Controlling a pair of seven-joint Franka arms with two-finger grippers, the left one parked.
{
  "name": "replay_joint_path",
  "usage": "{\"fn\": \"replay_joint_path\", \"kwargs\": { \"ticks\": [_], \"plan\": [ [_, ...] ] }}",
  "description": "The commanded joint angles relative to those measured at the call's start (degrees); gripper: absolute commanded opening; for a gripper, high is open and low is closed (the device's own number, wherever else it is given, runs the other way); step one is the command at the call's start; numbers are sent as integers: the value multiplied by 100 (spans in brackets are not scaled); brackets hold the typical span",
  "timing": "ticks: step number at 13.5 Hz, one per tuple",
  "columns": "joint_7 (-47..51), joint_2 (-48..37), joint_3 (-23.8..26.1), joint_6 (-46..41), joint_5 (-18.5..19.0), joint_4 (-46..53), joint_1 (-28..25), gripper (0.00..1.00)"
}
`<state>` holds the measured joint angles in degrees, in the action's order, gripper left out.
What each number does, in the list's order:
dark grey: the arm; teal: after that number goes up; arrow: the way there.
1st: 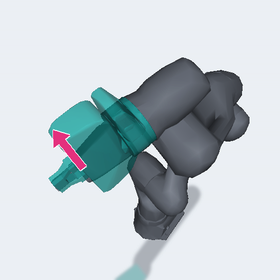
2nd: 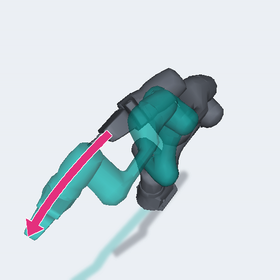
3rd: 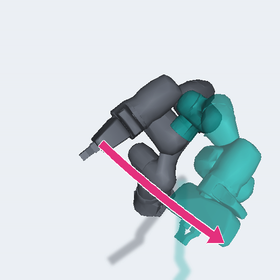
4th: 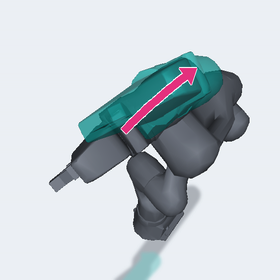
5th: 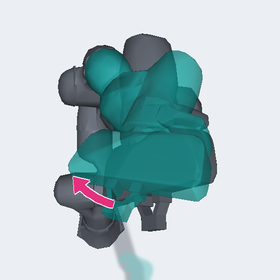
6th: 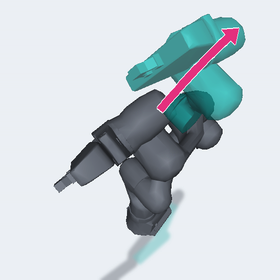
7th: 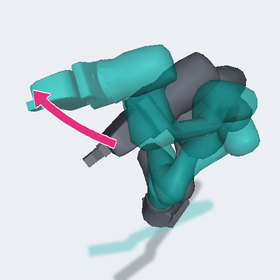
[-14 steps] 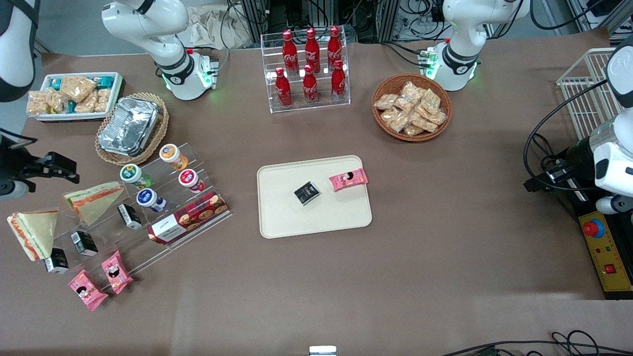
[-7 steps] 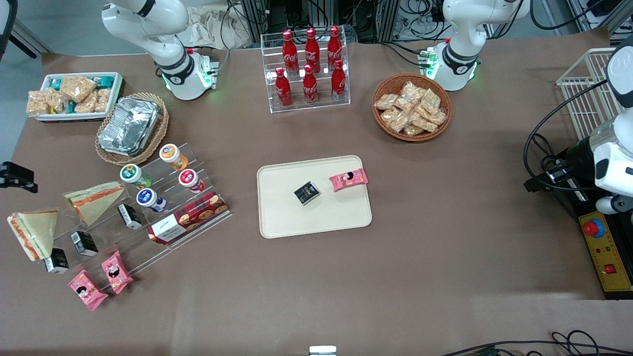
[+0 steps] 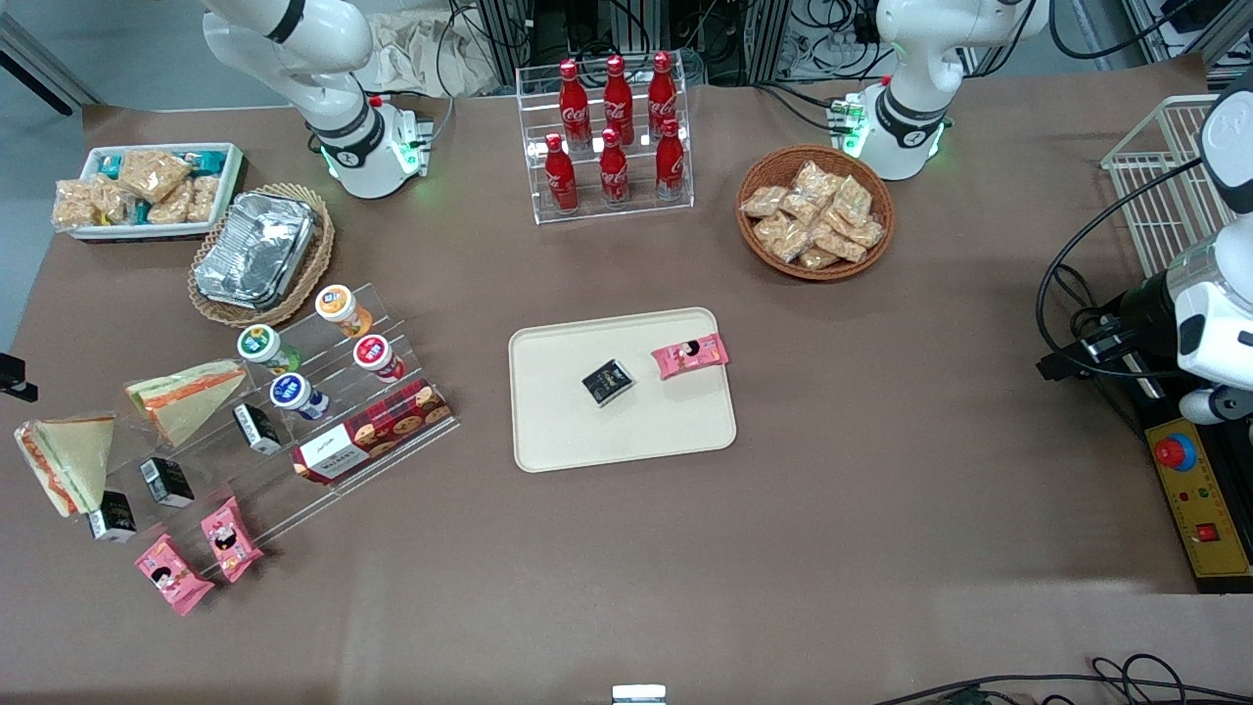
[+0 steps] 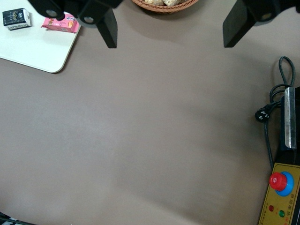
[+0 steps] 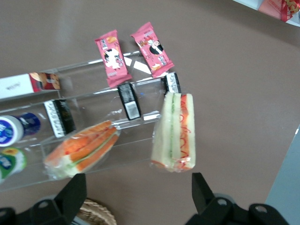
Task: Place sandwich on tray
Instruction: 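Move the right gripper over the display rack toward the wrapped sandwiches, then lower the right gripper onto the upright wrapped cucumber-tomato sandwich and close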
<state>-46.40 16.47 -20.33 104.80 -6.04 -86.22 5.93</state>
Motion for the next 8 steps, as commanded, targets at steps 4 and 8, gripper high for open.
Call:
{"fn": "replay_joint_path", "kwargs": {
  "ticks": [4,8],
  "plan": [
    [-379,418,-6,320,-363,158,269,100],
    [-537,498,-6,479,-372,53,277,100]
  ]
}}
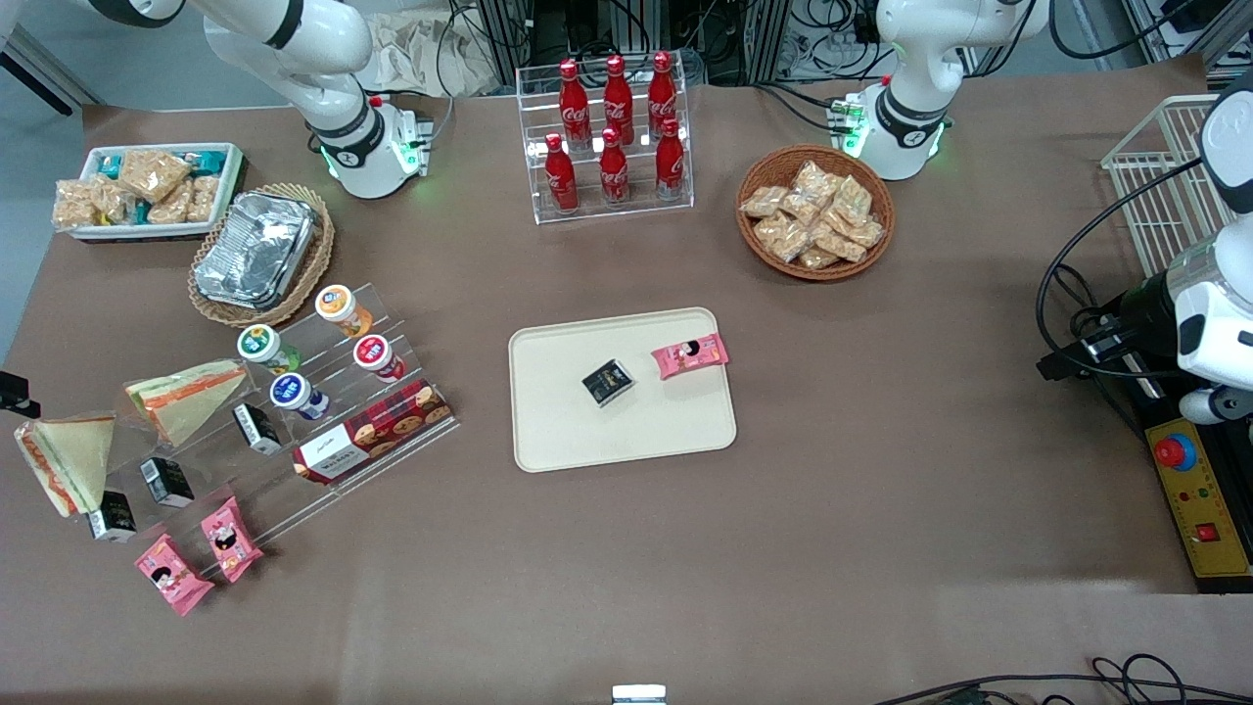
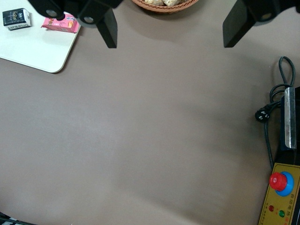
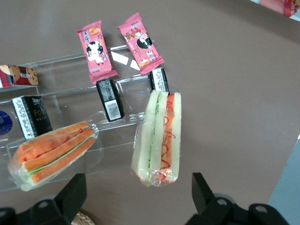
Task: Place sandwich on tray
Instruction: 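Lower the right gripper onto the upright wrapped cucumber-tomato sandwich and close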
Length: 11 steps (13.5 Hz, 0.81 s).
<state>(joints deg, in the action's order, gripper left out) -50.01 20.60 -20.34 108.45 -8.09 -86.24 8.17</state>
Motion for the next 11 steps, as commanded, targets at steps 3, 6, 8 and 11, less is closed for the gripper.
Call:
{"fn": "replay_joint_path", "kwargs": {
  "ticks": [3,6,8,11],
  "plan": [
    [-315,295,4,308,-193,37,202,100],
    [-413,392,-5,544,-404,-181,212,100],
    [-404,383,-5,983,-412,-593,212,100],
    [-395,427,-5,1152,-465,-771,212,100]
  ]
}}
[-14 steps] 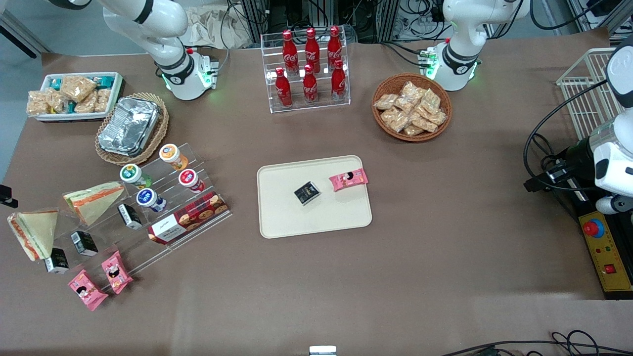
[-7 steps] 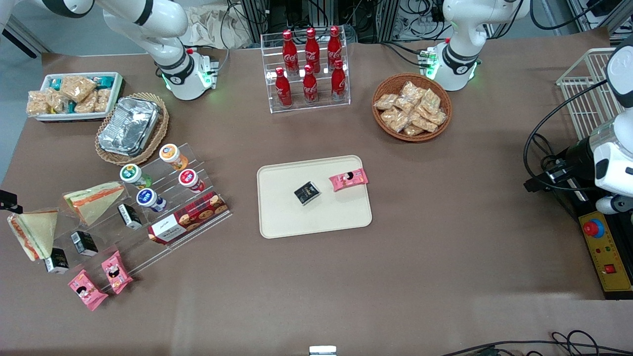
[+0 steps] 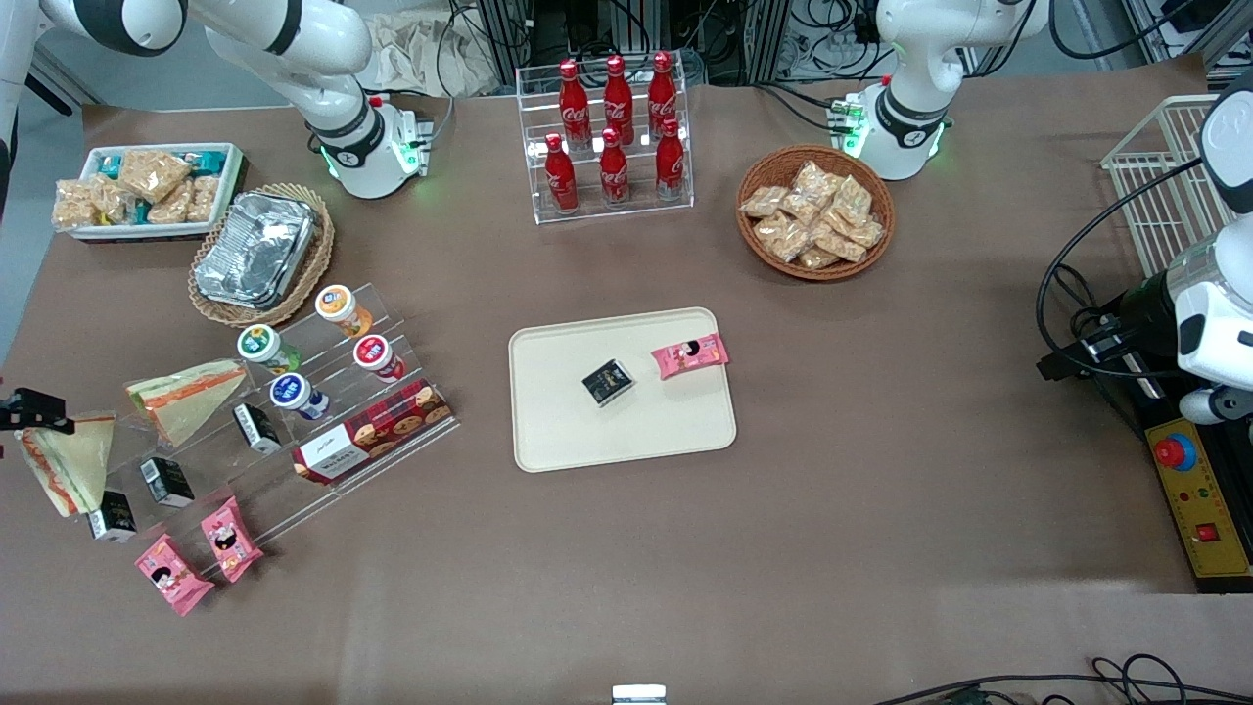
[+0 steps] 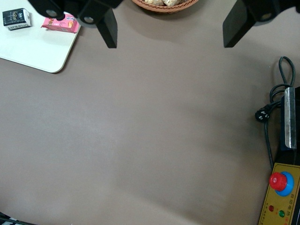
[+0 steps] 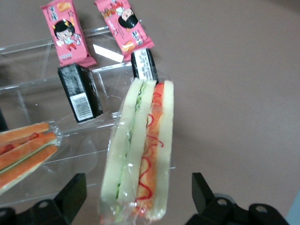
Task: Place sandwich on tray
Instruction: 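Lower the right gripper onto the upright wrapped cucumber-tomato sandwich and close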
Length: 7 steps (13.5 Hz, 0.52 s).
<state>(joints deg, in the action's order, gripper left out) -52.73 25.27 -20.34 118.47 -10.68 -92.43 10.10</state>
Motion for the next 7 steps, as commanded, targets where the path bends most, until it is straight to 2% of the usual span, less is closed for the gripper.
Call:
{"fn": "replay_joint_path", "kwargs": {
  "ticks": [1,2,3,4,5,6,7],
  "plan": [
    [-89,4,-5,167,-206,-170,18,100],
    [-62,13,-5,246,-206,-197,9,98],
    [-44,22,-5,246,-276,-214,1,81],
    [-44,22,-5,238,-311,-215,9,47],
    [-44,22,-5,220,-311,-223,9,36],
    [-97,22,-5,237,-311,-215,9,9],
    [-106,14,-5,246,-311,-215,1,0]
  ]
}}
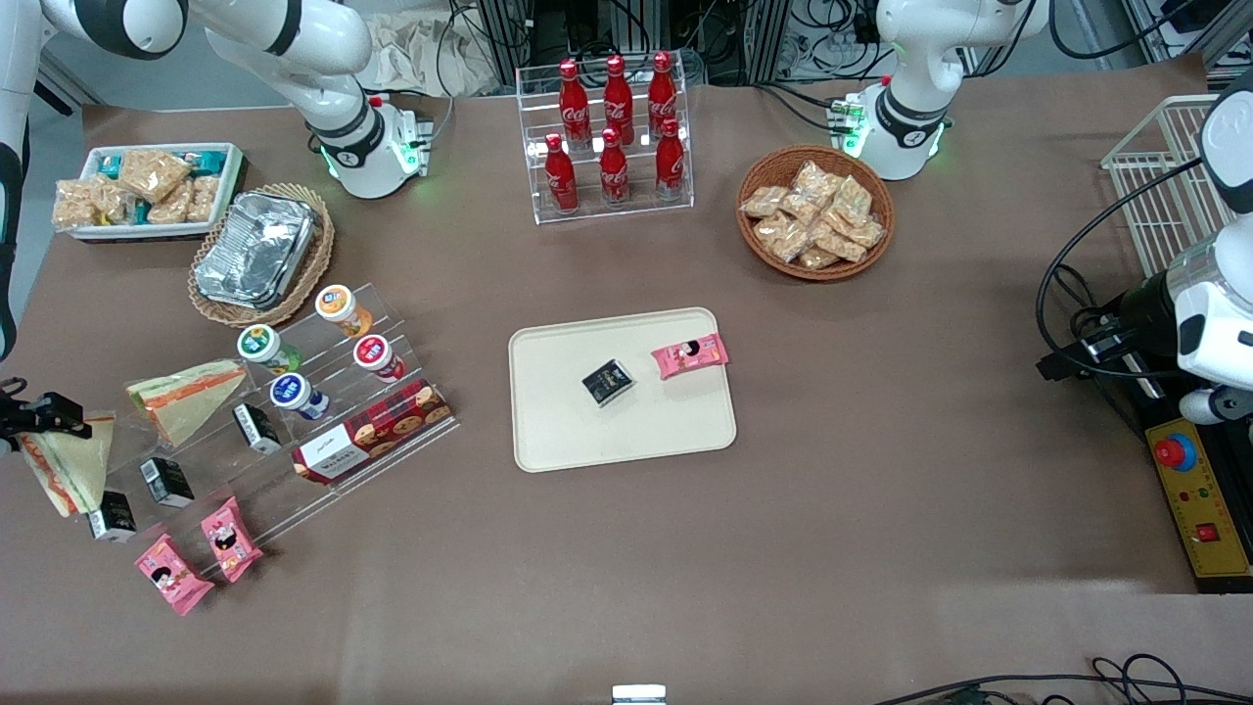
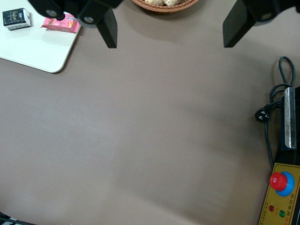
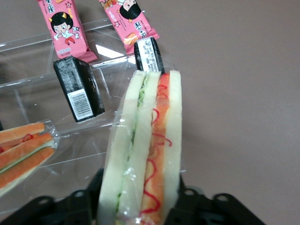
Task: Place sandwich on tray
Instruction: 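Lower the right gripper onto the upright wrapped cucumber-tomato sandwich and close, then lift the sandwich out of the rack and carry it over the cream tray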
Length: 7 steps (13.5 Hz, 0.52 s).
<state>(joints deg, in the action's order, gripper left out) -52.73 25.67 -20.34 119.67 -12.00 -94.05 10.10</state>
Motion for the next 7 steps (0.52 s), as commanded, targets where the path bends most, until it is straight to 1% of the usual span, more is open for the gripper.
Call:
{"fn": "replay_joint_path", "kwargs": {
  "ticks": [1,5,7],
  "plan": [
    [-106,-27,-5,127,-180,-43,-8,0],
    [-115,-272,-5,-57,-145,79,-52,0],
    [-176,-352,3,-372,-119,324,-61,0]
  ]
}}
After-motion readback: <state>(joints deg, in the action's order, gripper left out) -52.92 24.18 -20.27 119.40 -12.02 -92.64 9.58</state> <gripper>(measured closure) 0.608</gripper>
